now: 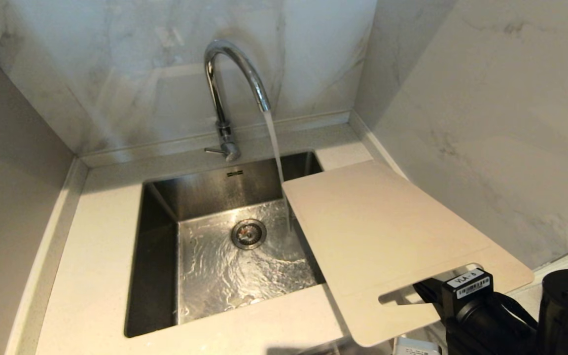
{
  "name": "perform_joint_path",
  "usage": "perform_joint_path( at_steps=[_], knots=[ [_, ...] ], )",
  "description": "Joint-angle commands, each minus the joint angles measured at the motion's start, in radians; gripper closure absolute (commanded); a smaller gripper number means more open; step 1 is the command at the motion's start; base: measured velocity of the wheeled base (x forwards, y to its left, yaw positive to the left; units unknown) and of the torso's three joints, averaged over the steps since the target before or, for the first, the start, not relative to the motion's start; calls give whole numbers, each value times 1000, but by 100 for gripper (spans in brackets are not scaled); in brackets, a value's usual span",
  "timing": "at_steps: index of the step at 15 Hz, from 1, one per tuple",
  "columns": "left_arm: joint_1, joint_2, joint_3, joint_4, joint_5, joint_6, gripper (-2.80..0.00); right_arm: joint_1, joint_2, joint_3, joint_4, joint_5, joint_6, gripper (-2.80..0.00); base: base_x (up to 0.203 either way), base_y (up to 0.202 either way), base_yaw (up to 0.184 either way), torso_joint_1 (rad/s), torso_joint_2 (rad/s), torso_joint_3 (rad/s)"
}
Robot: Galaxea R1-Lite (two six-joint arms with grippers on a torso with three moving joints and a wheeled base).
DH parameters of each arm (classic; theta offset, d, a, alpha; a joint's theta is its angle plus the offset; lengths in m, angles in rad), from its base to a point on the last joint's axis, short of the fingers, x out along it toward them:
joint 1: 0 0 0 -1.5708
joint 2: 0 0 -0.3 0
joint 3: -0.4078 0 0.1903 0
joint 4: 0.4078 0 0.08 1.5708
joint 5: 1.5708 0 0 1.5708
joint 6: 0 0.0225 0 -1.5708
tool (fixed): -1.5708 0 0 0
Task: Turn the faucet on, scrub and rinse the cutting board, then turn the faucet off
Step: Pick up the cutting board
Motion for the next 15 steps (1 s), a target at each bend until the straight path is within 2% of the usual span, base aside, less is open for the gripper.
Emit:
perform_joint_path(
  at_steps=[1, 7, 13, 15],
  knots=[
    [-1, 0, 2, 0, 0, -1, 0, 2, -15, 6, -3, 1, -11, 0, 0, 0, 0, 0, 0, 0],
    [1, 0, 2, 0, 1, -1, 0, 9, -18, 11, -3, 61, -17, 0, 0, 0, 0, 0, 0, 0],
    [-1, 0, 2, 0, 0, 0, 0, 9, -25, 18, 6, 223, -99, 0, 0, 0, 0, 0, 0, 0],
    [-1, -2, 2, 0, 0, 0, 0, 9, -35, 14, 24, 275, -161, 0, 0, 0, 0, 0, 0, 0]
  ],
)
